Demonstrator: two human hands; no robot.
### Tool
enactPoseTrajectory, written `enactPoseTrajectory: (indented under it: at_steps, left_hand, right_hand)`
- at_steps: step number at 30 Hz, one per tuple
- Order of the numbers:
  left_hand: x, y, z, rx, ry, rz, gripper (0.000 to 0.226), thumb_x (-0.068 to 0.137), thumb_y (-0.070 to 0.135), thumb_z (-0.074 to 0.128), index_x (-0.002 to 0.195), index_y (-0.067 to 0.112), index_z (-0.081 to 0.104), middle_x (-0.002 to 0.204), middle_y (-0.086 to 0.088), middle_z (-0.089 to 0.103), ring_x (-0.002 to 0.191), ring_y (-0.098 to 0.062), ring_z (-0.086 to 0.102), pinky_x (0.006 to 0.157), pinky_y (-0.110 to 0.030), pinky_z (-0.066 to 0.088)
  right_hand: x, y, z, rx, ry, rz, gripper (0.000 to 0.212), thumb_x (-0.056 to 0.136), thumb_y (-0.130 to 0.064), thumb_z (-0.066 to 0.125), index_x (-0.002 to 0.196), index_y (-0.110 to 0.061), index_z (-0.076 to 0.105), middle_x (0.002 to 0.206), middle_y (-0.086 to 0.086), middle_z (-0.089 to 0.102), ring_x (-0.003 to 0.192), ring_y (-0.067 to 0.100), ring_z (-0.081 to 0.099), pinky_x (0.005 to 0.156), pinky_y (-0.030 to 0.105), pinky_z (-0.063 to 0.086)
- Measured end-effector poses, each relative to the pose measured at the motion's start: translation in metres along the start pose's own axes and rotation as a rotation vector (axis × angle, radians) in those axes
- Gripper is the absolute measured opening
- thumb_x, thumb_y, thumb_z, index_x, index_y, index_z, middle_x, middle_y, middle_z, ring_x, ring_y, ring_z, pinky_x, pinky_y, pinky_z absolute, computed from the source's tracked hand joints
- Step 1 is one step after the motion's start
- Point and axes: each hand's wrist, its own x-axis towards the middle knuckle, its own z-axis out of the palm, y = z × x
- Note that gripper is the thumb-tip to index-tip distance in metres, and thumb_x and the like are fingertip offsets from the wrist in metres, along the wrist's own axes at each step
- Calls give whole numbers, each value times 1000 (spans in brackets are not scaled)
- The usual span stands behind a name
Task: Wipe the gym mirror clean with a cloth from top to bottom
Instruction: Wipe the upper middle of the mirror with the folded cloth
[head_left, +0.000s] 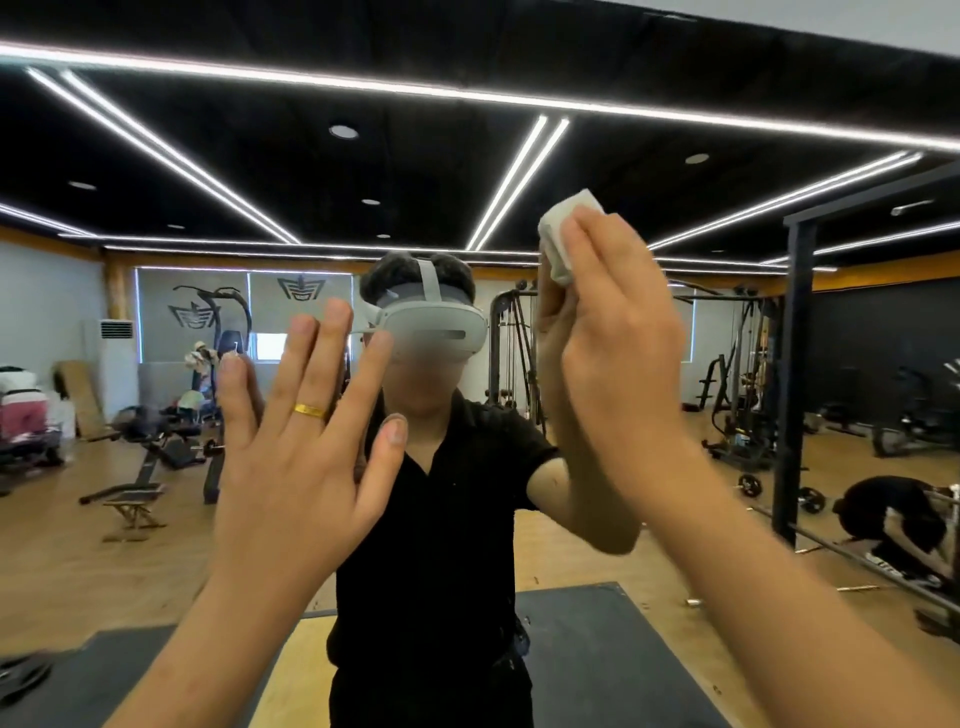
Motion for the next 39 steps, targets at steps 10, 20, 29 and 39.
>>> enactPoseTrajectory:
  at_steps: [10,20,29,39]
  left_hand:
    - [-1,-1,0,11,0,16,61,105,42,34,162,19,29,172,-8,12,159,-26,10,122,-66,11]
    - [-2,-2,-1,28,6,13,61,107,43,34,162,19,29,172,-8,12,159,-27,11,125,-61,5]
    - [-2,0,-3,36,-30,3,62,107,43,31,164,21,21,173,-7,6,159,-25,5,123,-65,9]
    - [-2,-9,-13,-20,-9,52,64,106,41,36,165,22,18,172,-9,6,159,-28,4,124,-65,6]
  right_hand:
    - [23,-6,7,-57,-83,-122,49,93,8,55,140,-5,60,140,13,60,130,28,54,118,31,37]
    - [-42,-29,-4,22,-331,-357,57,92,6,53,147,-5,53,152,12,52,145,31,43,118,47,39]
    - [-59,-37,12,83,-103,-40,65,90,14,60,150,-9,50,156,11,46,143,30,45,119,46,40]
    - [-64,-48,18,157,-144,-49,60,89,12,66,146,-2,54,152,12,52,148,29,41,124,43,33]
